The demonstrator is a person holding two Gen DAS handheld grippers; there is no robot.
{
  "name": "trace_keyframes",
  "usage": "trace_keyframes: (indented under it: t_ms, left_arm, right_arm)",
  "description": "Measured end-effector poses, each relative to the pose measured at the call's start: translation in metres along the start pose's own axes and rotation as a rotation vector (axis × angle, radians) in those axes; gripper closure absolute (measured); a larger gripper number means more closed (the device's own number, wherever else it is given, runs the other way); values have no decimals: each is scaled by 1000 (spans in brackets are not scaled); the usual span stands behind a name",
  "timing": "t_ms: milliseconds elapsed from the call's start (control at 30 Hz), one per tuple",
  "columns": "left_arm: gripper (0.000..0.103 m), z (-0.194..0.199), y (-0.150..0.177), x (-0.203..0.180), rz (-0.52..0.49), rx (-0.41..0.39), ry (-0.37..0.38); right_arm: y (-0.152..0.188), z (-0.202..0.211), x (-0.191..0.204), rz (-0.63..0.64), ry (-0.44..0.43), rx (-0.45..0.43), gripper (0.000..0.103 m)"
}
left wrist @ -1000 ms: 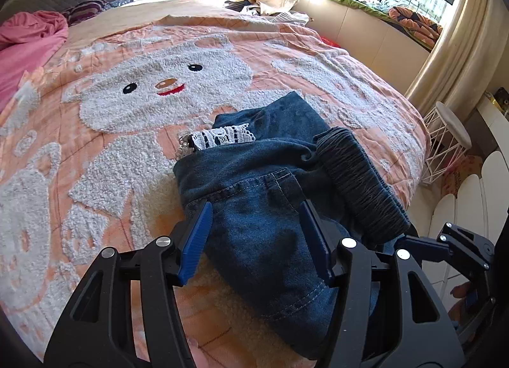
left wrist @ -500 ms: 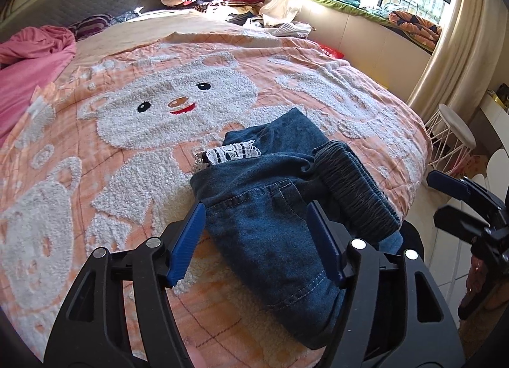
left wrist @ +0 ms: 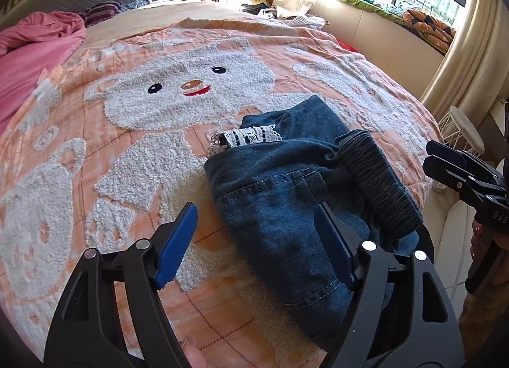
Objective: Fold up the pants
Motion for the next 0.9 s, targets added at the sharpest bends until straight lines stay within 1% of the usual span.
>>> trace_keyframes:
  t_ms: [300, 433, 567, 700, 833, 900]
  left_arm:
    - [33, -19, 6, 4, 44, 46, 18]
    - [33, -25, 9, 4, 53, 62, 18]
    - [30, -29, 12, 5, 66, 68, 15]
    - [29, -31, 15, 6, 95, 69, 19]
    - [29, -31, 19, 3, 118, 65, 27]
    - [29, -32, 20, 0, 117, 65, 31]
  right_arm:
    - [1, -37, 7, 64, 33, 87, 31]
    - [3, -47, 7, 68, 34, 113, 31]
    - [5, -53, 3, 57, 23, 129, 31]
    - [7, -60, -4, 27, -13, 149, 31]
    - [11, -67, -14, -33, -77, 170, 31]
    - [12, -70, -15, -41, -111, 178, 31]
Point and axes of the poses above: each gripper's, at about its wrist camera, not at the fingertips, and z roughly against the way its jaws point, x to its left, y to its underside, the point moved 1 cm from there along -z, roughly the way its jaws point, and after that the axes turned 6 degrees about -z, right-handed, at the moved point
